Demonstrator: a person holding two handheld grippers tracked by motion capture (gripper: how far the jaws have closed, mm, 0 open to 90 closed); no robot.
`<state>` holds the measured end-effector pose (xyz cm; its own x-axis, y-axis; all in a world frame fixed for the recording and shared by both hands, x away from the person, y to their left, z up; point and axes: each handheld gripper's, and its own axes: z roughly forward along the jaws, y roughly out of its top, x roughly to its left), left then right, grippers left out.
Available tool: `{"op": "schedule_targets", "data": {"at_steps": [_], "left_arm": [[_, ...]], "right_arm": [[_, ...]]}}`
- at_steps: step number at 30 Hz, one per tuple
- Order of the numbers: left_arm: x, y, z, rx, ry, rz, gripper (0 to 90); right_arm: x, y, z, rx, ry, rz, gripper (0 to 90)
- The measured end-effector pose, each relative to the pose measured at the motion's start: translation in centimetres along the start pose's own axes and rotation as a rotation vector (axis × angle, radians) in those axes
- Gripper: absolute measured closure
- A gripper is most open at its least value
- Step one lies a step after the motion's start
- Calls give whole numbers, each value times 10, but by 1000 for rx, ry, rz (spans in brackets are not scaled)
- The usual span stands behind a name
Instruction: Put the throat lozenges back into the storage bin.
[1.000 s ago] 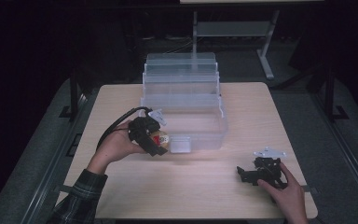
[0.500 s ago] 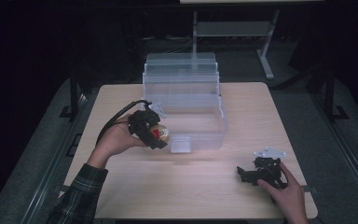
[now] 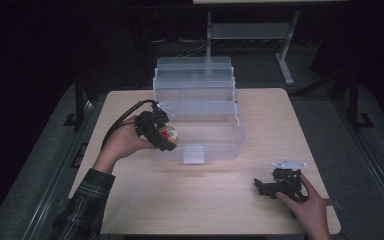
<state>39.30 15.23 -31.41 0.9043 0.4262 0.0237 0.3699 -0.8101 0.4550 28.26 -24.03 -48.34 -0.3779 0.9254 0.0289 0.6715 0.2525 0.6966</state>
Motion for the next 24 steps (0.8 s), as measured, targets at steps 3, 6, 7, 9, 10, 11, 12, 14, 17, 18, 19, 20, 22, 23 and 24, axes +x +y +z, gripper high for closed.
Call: {"op": "schedule_targets", "data": {"at_steps": [3, 6, 7, 9, 10, 11, 12, 14, 17, 18, 19, 20, 22, 23, 24], "left_arm": [[4, 0, 0, 3, 5, -12, 198], [8, 0, 0, 2, 11, -18, 198], [10, 0, 0, 6, 11, -19, 197], [12, 0, 0, 16, 18, -18, 198], [13, 0, 1, 14, 20, -23, 198], [15, 1, 0, 22, 22, -19, 198], [17, 1, 0, 23, 24, -20, 198], [19, 1, 0, 22, 31, -27, 198], [23, 1, 0, 23, 41, -34, 198], [25, 1, 0, 22, 40, -38, 197], [26, 1, 1, 23, 39, -45, 197], [28, 0, 2, 24, 43, -49, 197], [30, -1, 3, 30, 46, -55, 197], [32, -1, 4, 30, 49, -61, 197], [33, -2, 4, 33, 52, -66, 197]], "right_arm": [[0, 0, 0, 0, 0, 0, 0], [0, 0, 0, 0, 0, 0, 0], [0, 0, 0, 0, 0, 0, 0], [0, 0, 0, 0, 0, 0, 0], [0, 0, 0, 0, 0, 0, 0], [0, 0, 0, 0, 0, 0, 0], [0, 0, 0, 0, 0, 0, 0], [0, 0, 0, -1, 0, -2, 0], [0, 0, 0, 1, 0, 2, 0], [0, 0, 0, 1, 1, 3, 0], [0, 0, 0, 0, 1, 3, 0], [0, 0, 0, 0, 0, 2, 0], [0, 0, 0, 0, -1, 1, 0], [0, 0, 0, 0, -1, 1, 0], [0, 0, 0, 0, -1, 1, 0]]}}
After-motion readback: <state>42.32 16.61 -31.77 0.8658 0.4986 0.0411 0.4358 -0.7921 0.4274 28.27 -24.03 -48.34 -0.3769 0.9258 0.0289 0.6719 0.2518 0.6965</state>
